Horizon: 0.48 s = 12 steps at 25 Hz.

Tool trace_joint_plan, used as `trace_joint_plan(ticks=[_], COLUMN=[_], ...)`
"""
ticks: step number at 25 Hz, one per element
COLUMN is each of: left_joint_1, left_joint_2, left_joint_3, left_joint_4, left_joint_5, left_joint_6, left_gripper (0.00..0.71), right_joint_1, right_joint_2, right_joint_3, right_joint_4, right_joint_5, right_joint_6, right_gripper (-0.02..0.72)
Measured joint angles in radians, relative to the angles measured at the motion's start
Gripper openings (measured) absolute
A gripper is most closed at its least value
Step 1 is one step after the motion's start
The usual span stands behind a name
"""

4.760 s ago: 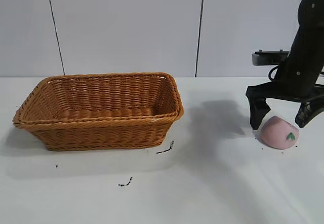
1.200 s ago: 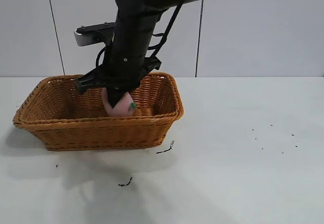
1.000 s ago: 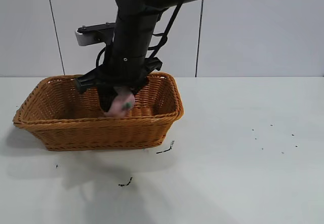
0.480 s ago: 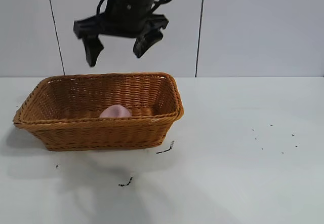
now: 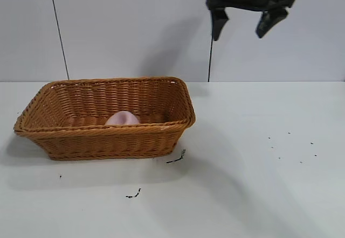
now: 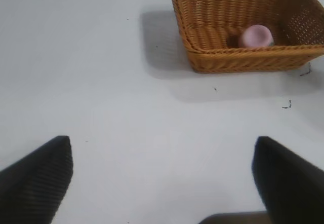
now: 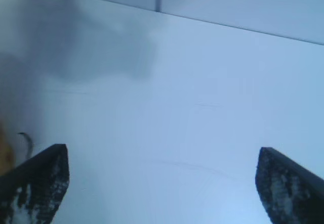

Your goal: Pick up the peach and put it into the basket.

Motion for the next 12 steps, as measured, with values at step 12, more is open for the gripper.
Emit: trace_joint_plan(ticks=[12], left_joint_1=[0.000], left_joint_2=[0.000], left_joint_3=[0.000], left_joint_4=[0.000], left_joint_5=[0.000], left_joint_6=[0.000], left_gripper=[0.693], right_joint_1=[-0.011], right_joint_2=[-0.191], right_joint_3=[0.175], right_joint_4=[0.035], right_joint_5=[0.031], right_joint_6=[-0.030], right_gripper=[0.696])
